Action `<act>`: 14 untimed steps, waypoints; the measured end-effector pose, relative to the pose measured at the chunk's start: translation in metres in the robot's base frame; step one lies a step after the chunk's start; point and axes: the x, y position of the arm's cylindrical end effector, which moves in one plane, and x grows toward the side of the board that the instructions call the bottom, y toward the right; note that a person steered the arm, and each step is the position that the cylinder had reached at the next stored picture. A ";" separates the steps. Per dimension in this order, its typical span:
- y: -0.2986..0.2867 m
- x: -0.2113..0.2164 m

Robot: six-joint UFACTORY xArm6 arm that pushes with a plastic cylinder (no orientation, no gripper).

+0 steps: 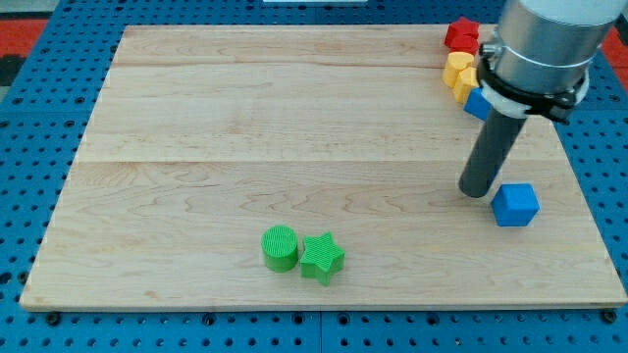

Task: Move blue cube into the blue triangle

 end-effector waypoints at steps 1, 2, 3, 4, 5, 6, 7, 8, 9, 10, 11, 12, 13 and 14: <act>-0.020 0.030; 0.003 0.073; 0.047 0.074; 0.049 0.020; 0.044 -0.030; 0.043 -0.017; 0.059 0.011; 0.089 -0.012; 0.092 -0.042; 0.092 -0.058; 0.092 -0.059; 0.092 -0.013; 0.082 -0.005; 0.074 -0.025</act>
